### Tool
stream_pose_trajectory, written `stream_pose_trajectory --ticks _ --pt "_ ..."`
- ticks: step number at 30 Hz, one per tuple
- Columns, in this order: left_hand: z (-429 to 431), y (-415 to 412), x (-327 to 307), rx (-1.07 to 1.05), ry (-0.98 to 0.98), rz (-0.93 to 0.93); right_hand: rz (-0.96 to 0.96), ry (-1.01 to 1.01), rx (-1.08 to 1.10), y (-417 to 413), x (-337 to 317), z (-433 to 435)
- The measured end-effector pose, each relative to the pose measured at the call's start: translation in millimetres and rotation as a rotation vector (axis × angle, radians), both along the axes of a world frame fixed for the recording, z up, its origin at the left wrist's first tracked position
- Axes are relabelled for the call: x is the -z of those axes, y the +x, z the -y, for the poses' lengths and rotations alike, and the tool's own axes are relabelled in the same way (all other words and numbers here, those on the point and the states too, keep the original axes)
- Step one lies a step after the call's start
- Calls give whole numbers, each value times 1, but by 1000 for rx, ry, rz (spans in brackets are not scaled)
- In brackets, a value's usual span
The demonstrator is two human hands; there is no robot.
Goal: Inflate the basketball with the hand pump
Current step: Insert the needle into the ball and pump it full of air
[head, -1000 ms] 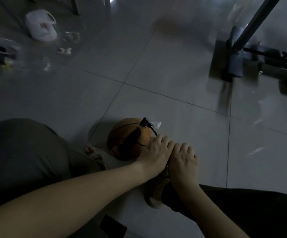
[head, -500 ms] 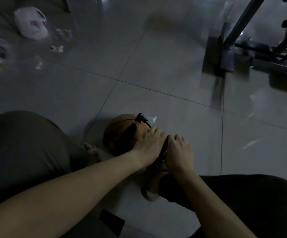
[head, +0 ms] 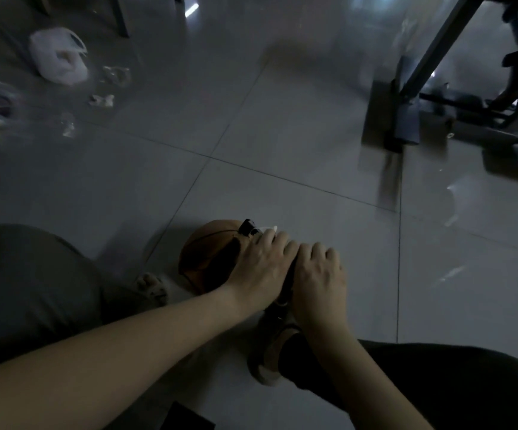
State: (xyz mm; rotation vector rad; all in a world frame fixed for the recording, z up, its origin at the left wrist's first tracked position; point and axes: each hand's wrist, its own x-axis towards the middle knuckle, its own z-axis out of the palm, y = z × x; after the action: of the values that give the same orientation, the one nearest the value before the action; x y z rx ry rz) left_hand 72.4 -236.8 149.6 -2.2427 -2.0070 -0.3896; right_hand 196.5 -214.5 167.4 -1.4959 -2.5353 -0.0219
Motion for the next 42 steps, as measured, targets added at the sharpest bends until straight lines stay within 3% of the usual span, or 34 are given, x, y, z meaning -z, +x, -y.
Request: stream_pose_trajectory --ticks 5,11,16,24,30,36,39,42 --pt "1 7 34 3 -39 -74 78 -192 26 5 31 1" --pt "6 12 53 0 -237 -52 118 -345 -19 10 46 1" --pt "3 13 29 39 -266 23 -15 -461 -6 19 25 -2" --pt "-27 -4 -94 69 74 368 -309 155 16 21 -65 -20" --pt "1 -4 -28 71 81 191 -78 45 72 3 -18 -4" --pt "4 10 24 19 -24 -24 -51 -152 109 7 32 2" --pt "6 13 42 -6 -102 -18 18 -289 149 7 49 2" --pt "9 13 55 -17 -211 -5 138 -358 57 9 50 1"
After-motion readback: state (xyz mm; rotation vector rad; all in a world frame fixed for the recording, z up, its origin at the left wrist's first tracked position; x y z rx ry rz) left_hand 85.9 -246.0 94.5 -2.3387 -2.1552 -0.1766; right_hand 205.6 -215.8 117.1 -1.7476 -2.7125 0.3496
